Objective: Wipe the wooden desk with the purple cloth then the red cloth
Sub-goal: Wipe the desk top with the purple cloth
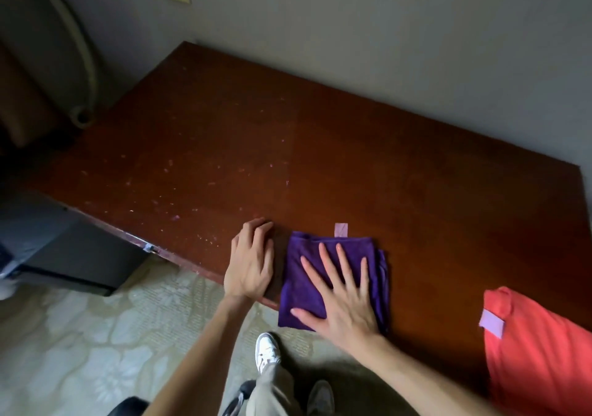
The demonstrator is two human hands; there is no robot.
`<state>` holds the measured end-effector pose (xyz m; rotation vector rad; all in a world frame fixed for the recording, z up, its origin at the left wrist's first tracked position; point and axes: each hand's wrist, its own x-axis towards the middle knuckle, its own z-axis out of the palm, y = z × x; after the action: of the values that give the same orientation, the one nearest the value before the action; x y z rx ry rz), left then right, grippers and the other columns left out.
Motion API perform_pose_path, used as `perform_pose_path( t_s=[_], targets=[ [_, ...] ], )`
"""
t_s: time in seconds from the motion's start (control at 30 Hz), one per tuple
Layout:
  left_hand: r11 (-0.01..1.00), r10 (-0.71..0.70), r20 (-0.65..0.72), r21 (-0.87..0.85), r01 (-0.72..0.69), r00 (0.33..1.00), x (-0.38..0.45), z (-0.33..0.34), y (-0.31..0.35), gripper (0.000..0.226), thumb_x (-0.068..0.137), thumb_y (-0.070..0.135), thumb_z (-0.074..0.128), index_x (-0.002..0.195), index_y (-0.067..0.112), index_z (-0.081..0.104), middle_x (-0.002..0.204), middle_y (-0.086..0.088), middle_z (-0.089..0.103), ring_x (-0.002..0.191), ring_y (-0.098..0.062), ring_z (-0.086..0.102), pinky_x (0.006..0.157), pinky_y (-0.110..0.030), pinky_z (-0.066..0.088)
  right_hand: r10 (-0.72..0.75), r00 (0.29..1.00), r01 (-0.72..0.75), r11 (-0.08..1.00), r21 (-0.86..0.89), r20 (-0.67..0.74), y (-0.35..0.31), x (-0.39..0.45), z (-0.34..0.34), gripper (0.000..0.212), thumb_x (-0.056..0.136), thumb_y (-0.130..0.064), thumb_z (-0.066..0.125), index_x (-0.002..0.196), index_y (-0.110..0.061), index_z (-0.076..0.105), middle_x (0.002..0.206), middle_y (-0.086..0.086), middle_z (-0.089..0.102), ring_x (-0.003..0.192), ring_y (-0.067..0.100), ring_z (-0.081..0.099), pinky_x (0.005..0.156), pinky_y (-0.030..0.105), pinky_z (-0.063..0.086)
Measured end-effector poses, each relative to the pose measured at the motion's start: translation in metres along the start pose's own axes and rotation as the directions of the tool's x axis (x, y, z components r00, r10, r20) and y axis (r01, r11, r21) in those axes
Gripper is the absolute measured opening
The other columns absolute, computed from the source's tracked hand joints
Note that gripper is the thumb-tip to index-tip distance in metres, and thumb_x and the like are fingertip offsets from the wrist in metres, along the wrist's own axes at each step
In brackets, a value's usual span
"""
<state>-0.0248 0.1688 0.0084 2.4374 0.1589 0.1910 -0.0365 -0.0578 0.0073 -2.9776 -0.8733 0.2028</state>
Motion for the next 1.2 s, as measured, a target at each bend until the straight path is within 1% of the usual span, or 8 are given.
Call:
perform_pose_path(
  t_s=[0.2,0.33,0.47,0.7,0.8,0.97,1.1,1.2],
  targets=[
    [0.996,-0.017,0.031,-0.088,0.02,0.999,0.006,-0.015,-0.008,0.035,0.099,0.032,0.046,0.126,0.017,0.061,0.134,0.002,0.049,0.122,-0.016,0.053,0.104,-0.041,0.042,0.025,0.999,-0.024,1.0,-0.016,0.021,-0.006,0.011,0.001,0.098,0.088,-0.091,0.03,0.168,-0.036,0.02,0.175,0.008,0.024,0.16,0.041,0.022,0.12,0.077,0.021],
    [0.999,0.03,-0.014,0.027,-0.03,0.999,0.015,-0.042,-0.033,0.033,0.093,0.031,0.055,0.124,0.02,0.063,0.133,0.0,0.053,0.119,-0.022,0.057,0.092,-0.042,0.046,0.036,0.999,-0.036,0.999,0.008,0.006,-0.023,0.04,-0.003,0.097,0.088,-0.089,0.035,0.168,-0.035,0.023,0.175,0.009,0.024,0.16,0.043,0.02,0.12,0.078,0.018],
    [0.989,-0.082,-0.135,0.114,0.097,0.987,0.039,-0.078,-0.079,0.036,0.093,0.03,0.052,0.126,0.022,0.064,0.133,-0.003,0.052,0.123,-0.023,0.051,0.094,-0.038,0.037,0.025,1.0,-0.025,1.0,0.01,0.017,-0.05,0.089,-0.007,0.098,0.09,-0.09,0.028,0.169,-0.034,0.019,0.176,0.011,0.022,0.161,0.043,0.016,0.12,0.078,0.016],
    [0.917,-0.38,-0.318,-0.008,0.398,0.869,0.083,-0.166,-0.191,0.034,0.097,0.031,0.048,0.125,0.019,0.064,0.132,-0.006,0.048,0.123,-0.028,0.051,0.106,-0.046,0.04,-0.079,0.997,0.077,0.993,0.084,0.018,-0.156,0.196,-0.015,0.1,0.088,-0.091,0.026,0.169,-0.033,0.017,0.177,0.013,0.015,0.161,0.045,0.013,0.12,0.079,0.01],
    [0.906,-0.412,-0.349,-0.061,0.418,0.842,0.1,-0.201,-0.225,0.032,0.1,0.031,0.047,0.124,0.02,0.063,0.131,-0.003,0.049,0.122,-0.024,0.053,0.106,-0.053,0.044,-0.139,0.99,0.134,0.981,0.14,0.025,-0.228,0.26,-0.018,0.099,0.089,-0.09,0.027,0.17,-0.033,0.013,0.178,0.012,0.009,0.162,0.044,0.005,0.121,0.079,0.002],
    [0.911,-0.41,-0.413,-0.144,0.386,0.813,0.115,-0.246,-0.26,0.025,0.102,0.026,0.047,0.121,0.022,0.064,0.125,0.006,0.048,0.118,-0.015,0.054,0.104,-0.049,0.047,-0.231,0.971,0.224,0.968,0.114,0.058,-0.331,0.37,-0.027,0.101,0.089,-0.09,0.019,0.17,-0.033,0.0,0.178,0.013,-0.006,0.162,0.044,-0.007,0.121,0.077,-0.006],
    [0.883,-0.467,-0.506,-0.236,0.405,0.725,0.109,-0.267,-0.277,0.026,0.1,0.024,0.047,0.118,0.016,0.064,0.119,0.006,0.046,0.112,-0.018,0.056,0.101,-0.046,0.048,-0.306,0.95,0.297,0.948,0.113,0.066,-0.378,0.433,-0.035,0.098,0.09,-0.09,0.026,0.169,-0.035,0.01,0.178,0.011,0.003,0.162,0.043,-0.002,0.12,0.075,-0.009],
    [0.861,-0.507,-0.51,-0.266,0.433,0.694,0.1,-0.271,-0.285,0.026,0.099,0.027,0.047,0.116,0.016,0.063,0.118,0.005,0.046,0.108,-0.024,0.06,0.097,-0.05,0.051,-0.361,0.93,0.355,0.931,0.089,0.062,-0.383,0.445,-0.035,0.095,0.09,-0.089,0.027,0.169,-0.038,0.013,0.179,0.008,0.005,0.163,0.042,0.0,0.12,0.076,-0.007]
  ],
)
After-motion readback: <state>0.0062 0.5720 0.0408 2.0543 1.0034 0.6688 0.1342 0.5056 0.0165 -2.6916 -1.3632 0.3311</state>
